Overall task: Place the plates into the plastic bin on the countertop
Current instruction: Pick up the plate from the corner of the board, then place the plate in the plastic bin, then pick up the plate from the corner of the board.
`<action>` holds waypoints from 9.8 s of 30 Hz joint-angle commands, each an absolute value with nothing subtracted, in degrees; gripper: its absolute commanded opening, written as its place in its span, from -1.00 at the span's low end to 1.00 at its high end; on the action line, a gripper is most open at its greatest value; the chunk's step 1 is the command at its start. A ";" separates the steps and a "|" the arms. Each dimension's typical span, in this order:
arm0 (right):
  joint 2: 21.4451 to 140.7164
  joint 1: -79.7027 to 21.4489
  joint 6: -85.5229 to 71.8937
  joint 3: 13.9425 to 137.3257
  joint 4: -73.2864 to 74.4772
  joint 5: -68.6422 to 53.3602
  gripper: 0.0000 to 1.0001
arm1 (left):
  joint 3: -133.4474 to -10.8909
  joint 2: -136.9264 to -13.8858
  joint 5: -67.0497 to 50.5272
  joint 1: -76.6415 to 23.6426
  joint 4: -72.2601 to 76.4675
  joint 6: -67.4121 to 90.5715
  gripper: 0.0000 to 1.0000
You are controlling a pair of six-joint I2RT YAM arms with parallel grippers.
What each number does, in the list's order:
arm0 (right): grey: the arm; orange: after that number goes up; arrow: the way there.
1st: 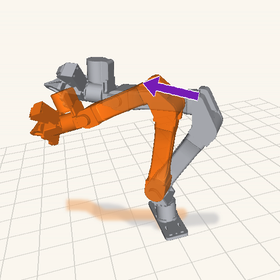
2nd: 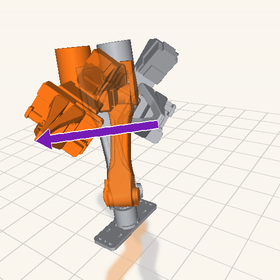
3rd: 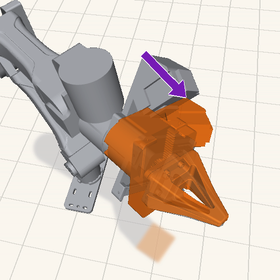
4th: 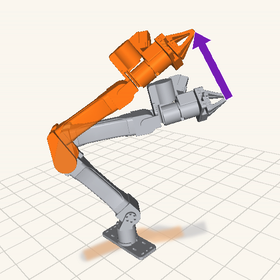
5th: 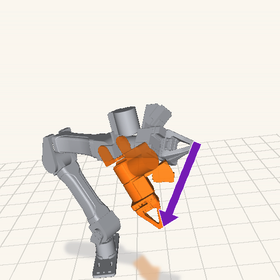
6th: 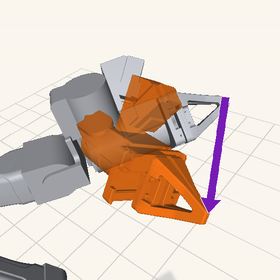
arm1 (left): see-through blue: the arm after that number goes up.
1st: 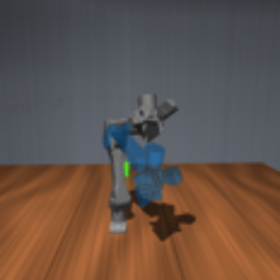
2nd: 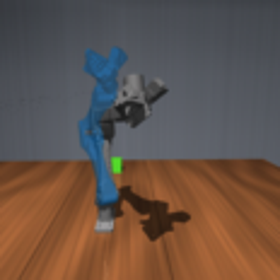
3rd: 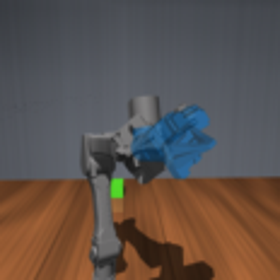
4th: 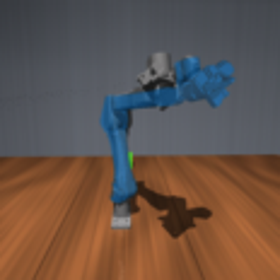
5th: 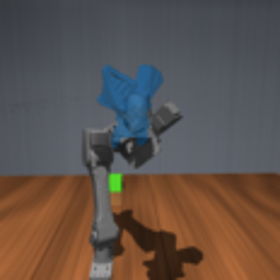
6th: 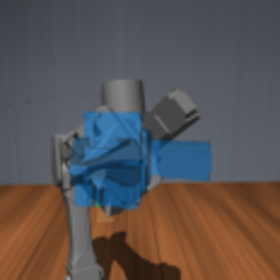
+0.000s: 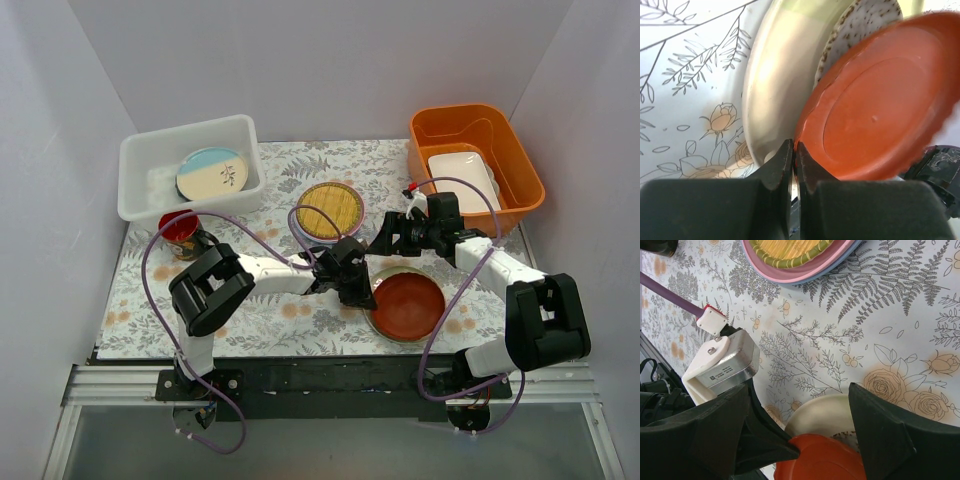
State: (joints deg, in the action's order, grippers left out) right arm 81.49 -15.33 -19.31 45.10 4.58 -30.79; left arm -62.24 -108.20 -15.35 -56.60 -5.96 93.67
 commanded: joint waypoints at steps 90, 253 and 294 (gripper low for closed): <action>80.42 -17.84 -22.24 44.65 -1.32 -34.01 0.77 | -58.18 -82.00 -6.68 -27.08 -27.25 81.12 -1.00; 86.92 -21.62 -23.03 47.64 -2.20 -33.75 0.81 | -85.09 -89.30 -18.37 -5.62 -34.98 69.78 0.93; 96.59 -21.53 -23.20 48.95 -1.41 -30.32 0.75 | -67.77 -91.40 -15.38 -46.75 -21.36 85.87 0.57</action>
State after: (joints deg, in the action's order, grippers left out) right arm 95.50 -21.41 -22.92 46.74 -1.30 -31.51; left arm -68.90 -90.39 -16.60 -43.59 -24.36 83.66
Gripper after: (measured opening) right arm 0.882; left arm 0.790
